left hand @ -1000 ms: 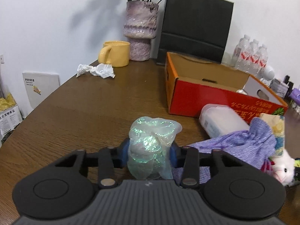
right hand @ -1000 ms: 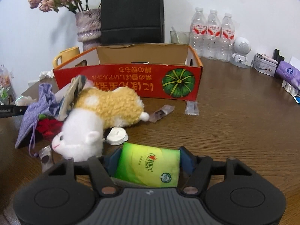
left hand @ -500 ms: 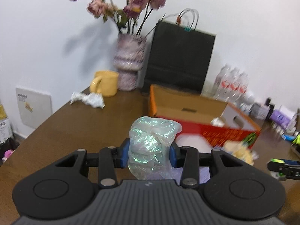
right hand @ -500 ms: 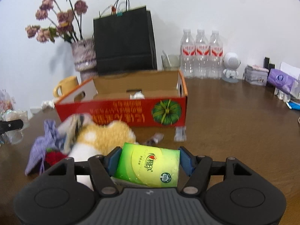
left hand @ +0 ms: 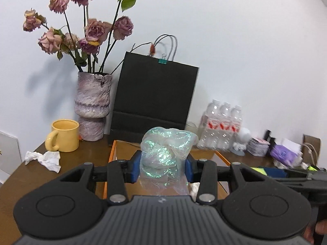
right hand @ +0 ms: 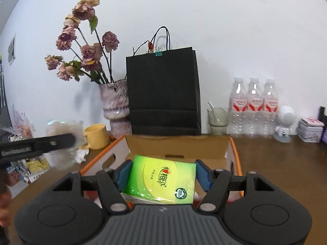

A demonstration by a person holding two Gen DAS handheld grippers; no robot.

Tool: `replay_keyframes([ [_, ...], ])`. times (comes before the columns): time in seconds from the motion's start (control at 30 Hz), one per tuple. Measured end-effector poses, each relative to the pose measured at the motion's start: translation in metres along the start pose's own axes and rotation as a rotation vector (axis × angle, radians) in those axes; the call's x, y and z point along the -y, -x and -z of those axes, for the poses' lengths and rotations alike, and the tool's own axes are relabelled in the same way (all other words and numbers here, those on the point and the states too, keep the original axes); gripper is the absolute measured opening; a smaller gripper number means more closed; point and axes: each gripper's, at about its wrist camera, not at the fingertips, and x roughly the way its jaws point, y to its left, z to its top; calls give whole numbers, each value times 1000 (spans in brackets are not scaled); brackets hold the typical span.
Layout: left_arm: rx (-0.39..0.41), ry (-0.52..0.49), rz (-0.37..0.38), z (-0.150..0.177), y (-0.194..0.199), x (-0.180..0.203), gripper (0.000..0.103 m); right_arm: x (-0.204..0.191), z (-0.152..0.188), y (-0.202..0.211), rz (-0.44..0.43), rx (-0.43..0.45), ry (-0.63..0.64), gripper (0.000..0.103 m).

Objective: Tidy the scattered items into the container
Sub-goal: 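Drop green tissue pack from right gripper while left drops plastic bag in box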

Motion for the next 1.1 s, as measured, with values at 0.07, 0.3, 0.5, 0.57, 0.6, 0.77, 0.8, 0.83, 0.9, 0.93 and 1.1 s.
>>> replay_keyframes([
  [0.07,-26,19,9,5,-17,-1,42,1,-2,-15,-14,-5,-22,65],
  [0.3,-96,25,-9,8,-66,-21,42,9,2,-70,-1,-81,4,65],
  [0.5,-175,23,-37,10,-101,-28,91,12,2,-110,41,-166,47,83],
  [0.57,-205,2,-50,12,-110,-26,103,12,5,-119,61,-208,67,103],
  [0.6,-213,-12,-69,14,-112,-25,103,11,6,-121,64,-223,79,103],
  [0.77,-244,-48,-102,19,-117,-20,103,10,12,-127,65,-274,90,103],
  [0.8,-243,-46,-101,19,-116,-20,103,10,12,-127,66,-274,91,103],
  [0.83,-241,-45,-101,19,-116,-20,103,10,12,-126,67,-273,93,103],
  [0.9,-237,-49,-103,18,-115,-20,103,9,12,-125,66,-270,93,103],
  [0.93,-236,-50,-104,17,-115,-20,103,8,11,-124,67,-268,92,103],
  [1.1,-232,-50,-110,16,-115,-19,103,10,10,-123,70,-262,87,103],
])
